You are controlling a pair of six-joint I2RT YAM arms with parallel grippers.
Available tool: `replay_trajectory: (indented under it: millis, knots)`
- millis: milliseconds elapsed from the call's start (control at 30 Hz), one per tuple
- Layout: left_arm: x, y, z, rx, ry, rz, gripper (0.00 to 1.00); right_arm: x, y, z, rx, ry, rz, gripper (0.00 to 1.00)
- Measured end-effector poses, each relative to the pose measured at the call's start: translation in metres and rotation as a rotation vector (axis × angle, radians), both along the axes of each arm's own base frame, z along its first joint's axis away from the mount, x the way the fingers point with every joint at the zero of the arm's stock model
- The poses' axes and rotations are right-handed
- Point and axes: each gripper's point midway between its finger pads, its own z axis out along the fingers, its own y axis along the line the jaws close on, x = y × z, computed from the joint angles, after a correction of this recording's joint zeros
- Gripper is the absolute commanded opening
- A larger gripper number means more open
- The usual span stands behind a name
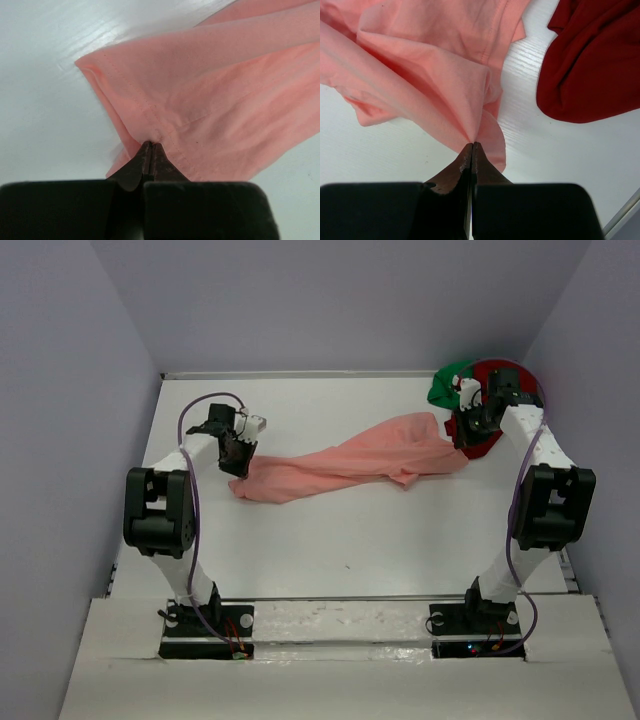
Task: Fold and stack the t-shirts
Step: Flatten out the tshirt
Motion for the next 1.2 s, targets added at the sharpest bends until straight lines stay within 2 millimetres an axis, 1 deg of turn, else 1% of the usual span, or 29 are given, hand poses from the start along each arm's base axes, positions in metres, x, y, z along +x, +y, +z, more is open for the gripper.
replay_trajectory:
  millis: [167,267,933,1100,1200]
  knots:
    - [0.007,-0.001,0.029,-0.009,-0.091,-0.004,0.00,0.000,0.000,-0.002,0.001,0.006,0.000,0.00]
    - [0.011,-0.001,0.039,-0.009,-0.121,-0.010,0.00,0.000,0.000,-0.002,0.001,0.006,0.000,0.00]
    - [0.013,0.005,0.043,0.027,-0.138,-0.006,0.00,0.000,0.000,-0.004,0.002,0.013,0.000,0.00]
    - [0.015,0.008,0.050,0.044,-0.166,0.004,0.00,0.000,0.000,-0.005,0.002,0.014,0.000,0.00]
    - [0.021,0.012,0.063,0.068,-0.219,0.021,0.00,0.000,0.001,-0.005,0.004,0.013,0.002,0.00]
